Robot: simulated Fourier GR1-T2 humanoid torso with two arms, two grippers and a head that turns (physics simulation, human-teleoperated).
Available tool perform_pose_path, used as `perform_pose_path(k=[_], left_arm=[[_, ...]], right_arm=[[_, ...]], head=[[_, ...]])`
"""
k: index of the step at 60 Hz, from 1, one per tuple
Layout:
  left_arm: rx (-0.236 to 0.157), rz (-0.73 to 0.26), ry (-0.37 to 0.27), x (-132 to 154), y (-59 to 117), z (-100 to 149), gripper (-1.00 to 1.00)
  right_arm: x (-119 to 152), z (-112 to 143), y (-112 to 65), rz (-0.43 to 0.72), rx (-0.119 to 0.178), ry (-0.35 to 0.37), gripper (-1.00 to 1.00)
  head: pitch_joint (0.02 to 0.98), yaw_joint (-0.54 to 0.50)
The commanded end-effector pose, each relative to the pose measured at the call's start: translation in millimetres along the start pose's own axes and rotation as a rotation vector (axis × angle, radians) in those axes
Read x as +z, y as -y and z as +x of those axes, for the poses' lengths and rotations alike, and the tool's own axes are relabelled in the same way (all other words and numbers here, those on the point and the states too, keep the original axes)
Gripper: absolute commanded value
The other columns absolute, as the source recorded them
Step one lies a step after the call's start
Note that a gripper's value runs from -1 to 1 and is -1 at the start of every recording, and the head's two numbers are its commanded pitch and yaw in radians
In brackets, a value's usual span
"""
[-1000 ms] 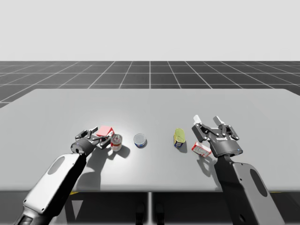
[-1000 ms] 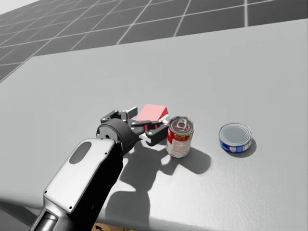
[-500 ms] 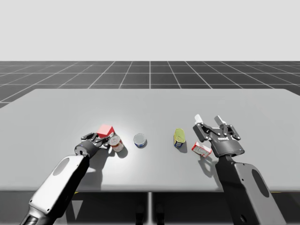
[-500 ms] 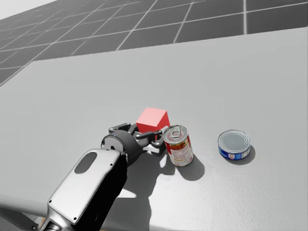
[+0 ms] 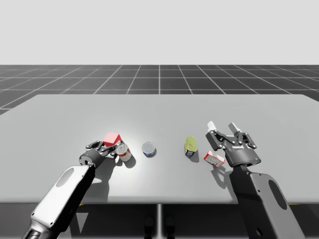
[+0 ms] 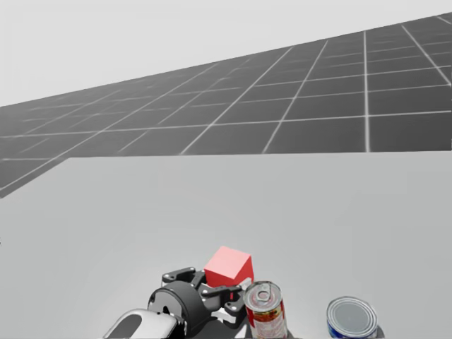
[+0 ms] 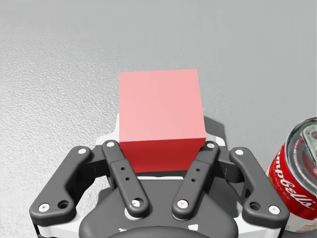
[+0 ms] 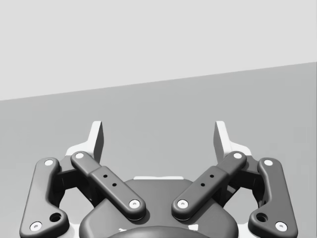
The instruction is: Find the red cube and pick it up.
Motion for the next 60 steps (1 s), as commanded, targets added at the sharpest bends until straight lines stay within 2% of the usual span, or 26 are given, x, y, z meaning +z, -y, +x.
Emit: perform_pose_path(k=[1, 10, 23, 26, 40, 50, 57, 60], left_arm=[[-0.007, -0.113, -0.054, 2.3, 8.4, -20.2, 1.00], [-0.018, -0.106, -0.022, 5.7, 10.0, -14.3, 1.00], [-0.094, -0.053, 0.051, 21.9, 13.3, 16.2, 1.00], [-0.100, -0.053, 0.060, 24.1, 12.7, 21.8, 1.00], [-0.145, -0.019, 0.132, 39.1, 7.7, 62.6, 1.00], [-0.176, 0.006, 0.216, 55.2, 4.5, 104.6, 1.00], [-0.177, 0.045, 0.293, 67.8, 3.2, 138.3, 1.00], [-0.174, 0.074, 0.304, 71.3, 3.8, 147.6, 1.00]], right_arm=[[0.0, 0.9, 1.4, -0.002, -0.002, 0.001, -1.00], [-0.2, 1.0, 2.3, -0.007, -0.003, -0.002, -1.00], [-1.7, 0.1, 4.1, -0.012, -0.001, -0.013, -1.00], [-2.0, 0.1, 4.4, -0.012, -0.002, -0.014, -1.00], [-1.7, 1.3, 5.3, -0.011, -0.005, -0.018, -1.00], [-1.8, 2.5, 6.2, -0.007, -0.011, -0.023, -1.00], [-1.7, 1.4, 6.7, 0.004, -0.001, -0.024, -1.00], [-1.8, 1.0, 7.3, 0.009, 0.000, -0.026, -1.00]], head=[[0.443, 0.41], [0.431, 0.41], [0.434, 0.41], [0.434, 0.41], [0.426, 0.41], [0.418, 0.41], [0.416, 0.41], [0.418, 0.41]])
